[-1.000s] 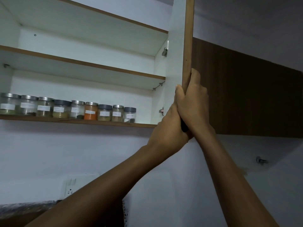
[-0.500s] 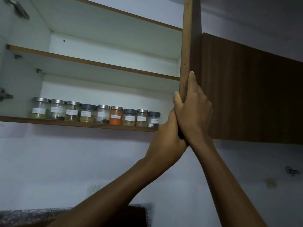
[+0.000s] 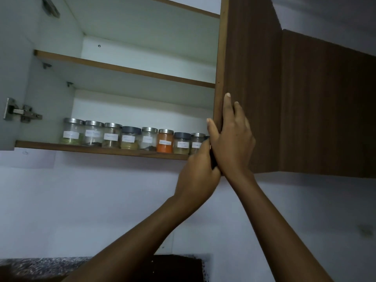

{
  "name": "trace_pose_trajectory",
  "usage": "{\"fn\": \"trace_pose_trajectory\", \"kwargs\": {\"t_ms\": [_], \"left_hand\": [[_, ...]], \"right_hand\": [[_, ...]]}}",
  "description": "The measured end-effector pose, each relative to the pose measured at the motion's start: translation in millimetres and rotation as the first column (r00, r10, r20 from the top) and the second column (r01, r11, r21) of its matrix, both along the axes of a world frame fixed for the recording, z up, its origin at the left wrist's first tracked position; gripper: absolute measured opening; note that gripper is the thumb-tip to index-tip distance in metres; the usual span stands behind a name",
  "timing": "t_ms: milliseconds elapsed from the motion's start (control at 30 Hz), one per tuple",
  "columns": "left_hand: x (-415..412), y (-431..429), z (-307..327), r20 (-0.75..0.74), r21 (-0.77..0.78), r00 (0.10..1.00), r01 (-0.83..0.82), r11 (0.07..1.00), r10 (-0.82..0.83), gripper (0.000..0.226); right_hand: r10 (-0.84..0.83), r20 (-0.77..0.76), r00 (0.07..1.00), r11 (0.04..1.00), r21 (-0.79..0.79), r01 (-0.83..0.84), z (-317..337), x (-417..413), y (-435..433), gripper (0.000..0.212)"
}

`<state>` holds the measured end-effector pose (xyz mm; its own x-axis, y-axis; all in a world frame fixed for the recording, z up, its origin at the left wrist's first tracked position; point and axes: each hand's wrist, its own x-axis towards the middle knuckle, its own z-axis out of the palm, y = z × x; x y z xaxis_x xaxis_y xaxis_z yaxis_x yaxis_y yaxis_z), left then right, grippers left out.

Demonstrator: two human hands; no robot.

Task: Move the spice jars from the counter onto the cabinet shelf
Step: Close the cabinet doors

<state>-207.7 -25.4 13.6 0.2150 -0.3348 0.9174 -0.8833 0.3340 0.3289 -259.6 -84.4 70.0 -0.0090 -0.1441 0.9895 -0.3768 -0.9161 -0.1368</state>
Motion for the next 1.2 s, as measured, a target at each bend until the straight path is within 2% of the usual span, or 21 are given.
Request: {"fn": "trace_pose_trajectory", "kwargs": {"t_ms": [167,267,333,400,500,600,800,900,1200], "left_hand": [[48.4,0.7,-2.3,-0.101,0.001,0.992,-0.075,0.997,0.075,0.027],[75.5,-4.0,-5.9,-0.298,0.007,0.954,0.019,1.0,-0.016,0.025],[91.6,-8.1,-9.6,-0.447,-0.023,0.89,0.085,0.996,-0.086,0.027],[107.3,-13.5,-14.1,-0.528,-0.058,0.847,0.035,0.998,-0.061,0.039],[133.5,-22.8,-18.5,-0.521,-0.066,0.839,-0.227,0.972,0.16,0.067],[154.8,-33.5,-20.5,-0.535,-0.068,0.804,-0.346,0.936,0.258,0.069],[183.6,-56.6,-28.7,-0.605,0.021,0.73,-0.384,0.923,0.317,0.043],[194.0,-69.0,-33.7,-0.602,0.027,0.731,-0.382,0.924,0.32,0.032],[216.2,-88.2,-38.8,-0.665,0.088,0.684,-0.33,0.94,0.302,0.045]], "right_hand": [[-0.005,-0.055,0.998,1.0,0.008,0.006,-3.9,55.3,-5.9,0.063],[0.003,-0.077,0.997,1.0,0.017,-0.002,-6.2,87.8,-14.4,0.064],[0.008,-0.08,0.997,1.0,0.023,-0.006,-6.3,106.8,-20.6,0.065],[0.017,-0.093,0.995,1.0,0.025,-0.015,-7.3,124.5,-26.8,0.065],[0.02,-0.131,0.991,1.0,0.004,-0.02,-9.5,148.7,-38.2,0.066],[-0.002,-0.173,0.985,1.0,-0.019,-0.001,-12.7,170.5,-53.9,0.069],[0.017,-0.205,0.979,1.0,0.004,-0.016,-15.4,206.0,-69.8,0.073],[0.015,-0.183,0.983,1.0,-0.006,-0.017,-16.8,215.7,-75.3,0.073],[-0.024,-0.226,0.974,1.0,-0.015,0.021,-20.7,233.8,-88.5,0.072]]}}
